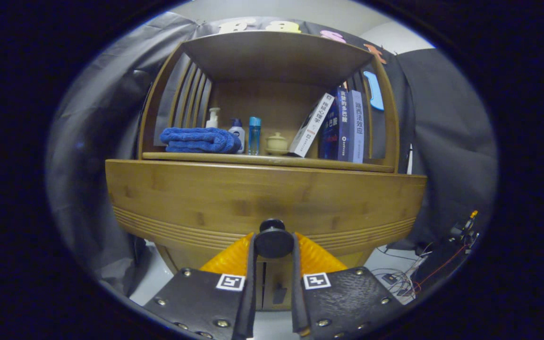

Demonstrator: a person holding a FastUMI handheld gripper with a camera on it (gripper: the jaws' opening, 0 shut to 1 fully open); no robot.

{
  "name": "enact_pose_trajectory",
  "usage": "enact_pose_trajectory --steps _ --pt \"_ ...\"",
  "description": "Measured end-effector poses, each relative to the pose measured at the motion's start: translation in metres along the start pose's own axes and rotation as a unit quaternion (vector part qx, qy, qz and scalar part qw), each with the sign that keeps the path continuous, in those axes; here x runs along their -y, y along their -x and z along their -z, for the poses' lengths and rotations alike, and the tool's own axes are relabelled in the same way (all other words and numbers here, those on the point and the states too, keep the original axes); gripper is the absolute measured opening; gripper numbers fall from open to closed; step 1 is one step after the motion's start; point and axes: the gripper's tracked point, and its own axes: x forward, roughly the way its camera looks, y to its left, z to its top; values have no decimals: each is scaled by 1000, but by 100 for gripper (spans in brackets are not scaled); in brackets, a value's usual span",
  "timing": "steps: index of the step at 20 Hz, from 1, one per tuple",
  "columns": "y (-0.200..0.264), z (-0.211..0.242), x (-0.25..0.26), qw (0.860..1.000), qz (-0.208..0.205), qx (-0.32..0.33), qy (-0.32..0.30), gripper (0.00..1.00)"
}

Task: Pull open the drawer, take out the items inside it, and place them on the countertop above the cabinet.

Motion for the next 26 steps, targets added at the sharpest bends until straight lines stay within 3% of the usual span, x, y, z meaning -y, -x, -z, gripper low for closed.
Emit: enact_pose_trajectory --steps 15,20,22,26 --pt "115 30 -4 1000 -5 -12 10 31" --pt "131 36 -5 999 -13 -32 -18 31" --pt "131 37 -4 999 -11 -29 5 31" --pt "147 15 -9 1000 -19 -11 -15 59"
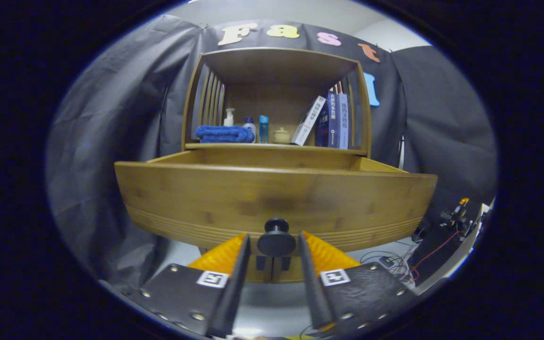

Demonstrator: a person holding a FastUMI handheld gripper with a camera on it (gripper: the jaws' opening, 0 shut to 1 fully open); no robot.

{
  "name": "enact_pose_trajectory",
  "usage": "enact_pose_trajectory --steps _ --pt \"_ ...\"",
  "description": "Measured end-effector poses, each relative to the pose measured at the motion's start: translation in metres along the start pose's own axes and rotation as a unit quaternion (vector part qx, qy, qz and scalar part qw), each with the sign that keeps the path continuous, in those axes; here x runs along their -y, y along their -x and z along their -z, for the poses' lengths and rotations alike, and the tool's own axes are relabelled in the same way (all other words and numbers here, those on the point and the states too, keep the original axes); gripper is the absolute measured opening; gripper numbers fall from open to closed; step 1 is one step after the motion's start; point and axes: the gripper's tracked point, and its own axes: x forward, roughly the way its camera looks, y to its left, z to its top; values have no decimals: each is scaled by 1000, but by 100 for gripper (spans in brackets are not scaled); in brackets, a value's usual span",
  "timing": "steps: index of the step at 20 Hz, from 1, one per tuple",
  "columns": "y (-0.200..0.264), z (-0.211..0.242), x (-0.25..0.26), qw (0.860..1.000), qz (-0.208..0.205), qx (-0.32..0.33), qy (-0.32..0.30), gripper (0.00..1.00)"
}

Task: Pull open the drawer, take out the items inside it, and place them on the countertop above the cabinet.

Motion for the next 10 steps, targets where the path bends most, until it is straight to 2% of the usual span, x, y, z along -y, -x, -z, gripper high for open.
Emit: enact_pose_trajectory --steps 5,7,10 --pt "13 -52 -8 998 -21 25 48 93" --pt "11 -75 -13 998 -27 40 49 98" --pt "4 -99 -25 997 -37 53 47 98"
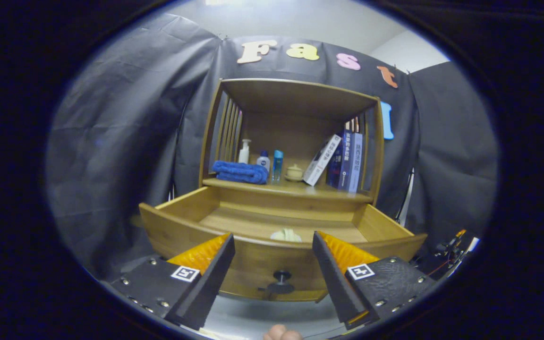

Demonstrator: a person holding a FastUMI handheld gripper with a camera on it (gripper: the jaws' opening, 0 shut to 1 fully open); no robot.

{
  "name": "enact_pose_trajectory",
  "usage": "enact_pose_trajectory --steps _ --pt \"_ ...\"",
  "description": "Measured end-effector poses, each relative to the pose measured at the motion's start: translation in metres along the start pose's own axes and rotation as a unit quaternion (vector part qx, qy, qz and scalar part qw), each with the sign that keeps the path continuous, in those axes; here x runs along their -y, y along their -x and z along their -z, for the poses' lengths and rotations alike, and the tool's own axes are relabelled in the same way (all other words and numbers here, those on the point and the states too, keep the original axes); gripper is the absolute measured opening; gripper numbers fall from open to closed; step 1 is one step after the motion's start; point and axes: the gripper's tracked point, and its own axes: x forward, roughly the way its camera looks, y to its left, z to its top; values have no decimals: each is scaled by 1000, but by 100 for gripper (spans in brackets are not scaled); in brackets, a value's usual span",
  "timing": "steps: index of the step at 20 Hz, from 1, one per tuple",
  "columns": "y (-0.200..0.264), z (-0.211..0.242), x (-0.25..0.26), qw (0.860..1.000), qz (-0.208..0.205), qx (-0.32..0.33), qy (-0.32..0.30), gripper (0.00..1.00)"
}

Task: Pull open the drawer, take out the items inside it, and place them on the countertop above the cabinet.

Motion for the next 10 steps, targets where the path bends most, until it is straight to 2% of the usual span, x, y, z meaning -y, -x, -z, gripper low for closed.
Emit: enact_pose_trajectory --steps 3,10 --pt "-11 -9 -5 1000 2 -1 16 98" --pt "-44 -8 -25 999 -25 -28 32 98"
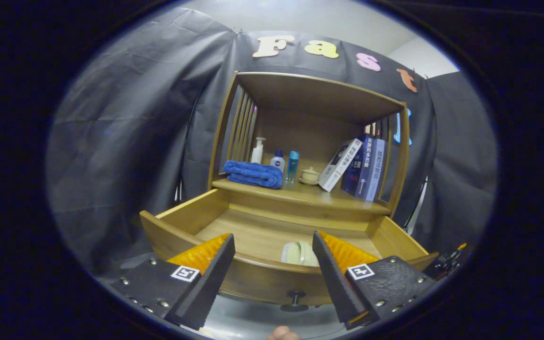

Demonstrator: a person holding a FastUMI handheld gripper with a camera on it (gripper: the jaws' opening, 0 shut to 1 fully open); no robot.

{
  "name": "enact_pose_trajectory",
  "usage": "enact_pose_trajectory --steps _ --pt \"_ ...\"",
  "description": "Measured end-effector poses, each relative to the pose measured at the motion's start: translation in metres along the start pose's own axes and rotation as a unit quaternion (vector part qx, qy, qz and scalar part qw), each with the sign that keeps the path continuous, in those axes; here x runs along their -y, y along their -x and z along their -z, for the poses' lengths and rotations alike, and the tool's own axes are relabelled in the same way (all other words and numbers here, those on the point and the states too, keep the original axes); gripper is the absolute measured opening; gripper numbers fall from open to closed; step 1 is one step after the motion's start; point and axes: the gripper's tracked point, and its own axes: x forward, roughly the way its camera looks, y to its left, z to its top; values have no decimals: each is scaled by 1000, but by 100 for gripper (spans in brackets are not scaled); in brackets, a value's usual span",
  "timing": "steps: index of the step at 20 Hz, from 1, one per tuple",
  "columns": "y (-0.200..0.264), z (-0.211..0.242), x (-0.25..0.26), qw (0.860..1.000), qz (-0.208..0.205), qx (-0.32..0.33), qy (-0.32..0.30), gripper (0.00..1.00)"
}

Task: Pull open the drawer, take out the items inside it, and place them on the countertop above the cabinet.

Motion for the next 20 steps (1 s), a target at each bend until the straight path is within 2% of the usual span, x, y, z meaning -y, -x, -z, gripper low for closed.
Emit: enact_pose_trajectory --steps 7,10,14,16,18,20 --pt "-57 13 18 997 -6 -77 -23 99" --pt "-83 27 31 991 5 -116 -61 99" --pt "-108 76 41 967 20 -224 -117 99" --pt "-108 99 38 952 9 -281 -121 93" --pt "-115 102 46 951 27 -287 -115 86" --pt "-117 111 40 947 12 -304 -106 76"
